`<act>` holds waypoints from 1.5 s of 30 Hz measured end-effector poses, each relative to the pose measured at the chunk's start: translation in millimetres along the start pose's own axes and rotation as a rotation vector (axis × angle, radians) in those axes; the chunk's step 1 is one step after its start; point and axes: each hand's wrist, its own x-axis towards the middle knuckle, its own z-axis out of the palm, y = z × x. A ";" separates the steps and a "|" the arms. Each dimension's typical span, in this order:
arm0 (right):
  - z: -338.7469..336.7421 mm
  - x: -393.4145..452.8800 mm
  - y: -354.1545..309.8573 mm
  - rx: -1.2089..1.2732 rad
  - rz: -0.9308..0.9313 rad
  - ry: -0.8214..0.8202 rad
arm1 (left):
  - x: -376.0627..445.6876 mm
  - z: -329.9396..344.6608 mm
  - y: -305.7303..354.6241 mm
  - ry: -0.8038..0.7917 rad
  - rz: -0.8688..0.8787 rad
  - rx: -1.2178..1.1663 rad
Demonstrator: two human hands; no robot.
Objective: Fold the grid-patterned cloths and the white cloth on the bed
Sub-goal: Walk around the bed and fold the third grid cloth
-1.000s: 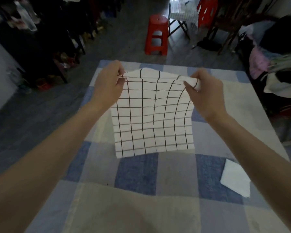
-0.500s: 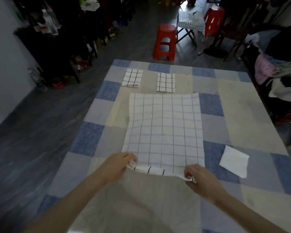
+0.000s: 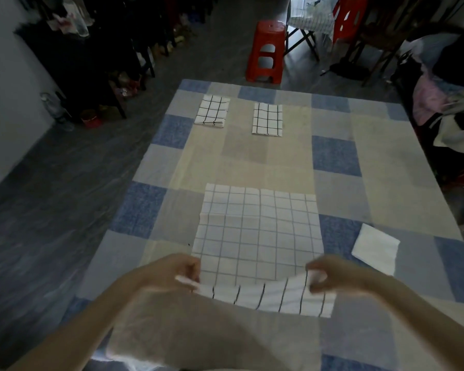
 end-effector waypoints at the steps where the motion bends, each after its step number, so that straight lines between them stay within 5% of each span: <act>1: -13.6 9.3 5.7 0.098 0.013 0.069 | 6.4 -8.2 1.4 0.066 -0.027 -0.068; 5: -53.2 45.3 20.9 0.419 0.110 0.320 | 47.4 -33.1 5.0 0.347 -0.141 -0.266; 9: -71.6 85.2 22.0 0.464 0.222 0.540 | 89.3 -44.9 4.4 0.584 -0.201 -0.364; 17: -71.0 129.9 26.1 0.453 0.307 0.789 | 135.1 -36.9 -1.9 0.790 -0.282 -0.093; 22: -66.7 135.0 26.8 0.493 0.303 0.834 | 146.0 -12.8 26.3 1.044 -0.060 0.415; 24: -67.0 134.7 27.0 0.484 0.301 0.837 | 148.1 5.5 43.2 0.977 0.247 0.596; 27: -67.1 134.5 26.8 0.469 0.305 0.841 | 148.0 37.8 53.7 0.619 0.564 0.947; 29: -67.2 133.5 26.3 0.463 0.298 0.839 | 151.5 50.6 54.7 0.448 0.495 0.992; 34: -72.4 130.7 26.4 0.477 0.314 0.821 | 162.1 48.2 30.2 0.369 0.106 0.825; 45: -41.7 95.5 26.0 0.665 0.477 0.707 | 155.1 46.8 17.6 0.332 0.080 0.838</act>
